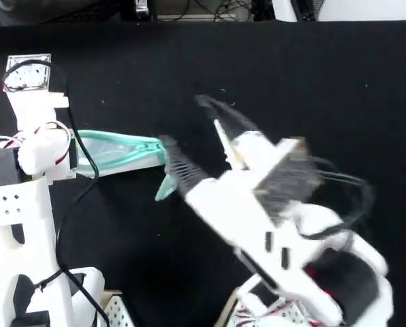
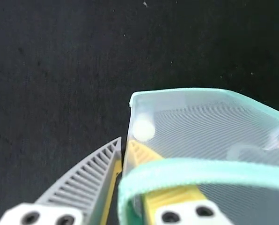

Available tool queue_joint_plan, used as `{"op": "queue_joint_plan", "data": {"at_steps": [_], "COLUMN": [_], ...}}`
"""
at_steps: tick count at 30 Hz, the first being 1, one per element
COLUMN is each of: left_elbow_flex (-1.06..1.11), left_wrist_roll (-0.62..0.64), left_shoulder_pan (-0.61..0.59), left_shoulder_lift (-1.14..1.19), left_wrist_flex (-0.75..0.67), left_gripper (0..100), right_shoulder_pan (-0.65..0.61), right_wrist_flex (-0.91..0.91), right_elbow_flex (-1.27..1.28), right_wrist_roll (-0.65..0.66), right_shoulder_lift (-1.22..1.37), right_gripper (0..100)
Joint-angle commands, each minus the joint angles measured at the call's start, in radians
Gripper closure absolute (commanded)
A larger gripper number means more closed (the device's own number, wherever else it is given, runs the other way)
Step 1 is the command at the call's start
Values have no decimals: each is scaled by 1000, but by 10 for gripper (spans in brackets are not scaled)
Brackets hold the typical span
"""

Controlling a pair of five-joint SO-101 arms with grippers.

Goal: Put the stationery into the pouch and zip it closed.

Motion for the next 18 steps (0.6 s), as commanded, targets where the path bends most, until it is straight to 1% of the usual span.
{"op": "queue_joint_plan", "data": {"at_steps": [1, 2, 4, 7, 9, 12, 14, 18], "left_elbow_flex": [8, 8, 8, 18, 19, 19, 27, 61], "left_wrist_roll": [-14, -15, -15, -14, -14, -14, -14, -14], "left_shoulder_pan": [-18, -21, -21, -16, -18, -19, -18, -18], "left_shoulder_lift": [15, 15, 15, 15, 17, 17, 17, 15], "left_wrist_flex": [-64, -68, -68, -68, -64, -61, -64, -69], "left_gripper": [967, 967, 967, 967, 967, 967, 967, 967], "right_shoulder_pan": [333, 408, 508, 552, 552, 542, 529, 453], "right_wrist_flex": [91, 75, -14, -198, -316, -427, -431, -397], "right_elbow_flex": [93, 177, 371, 627, 722, 731, 664, 553], "right_wrist_roll": [-11, -11, -11, -11, -11, -11, -11, -11], "right_shoulder_lift": [18, 35, 93, 236, 352, 519, 618, 785], "right_gripper": [890, 900, 887, 848, 828, 819, 819, 821]}}
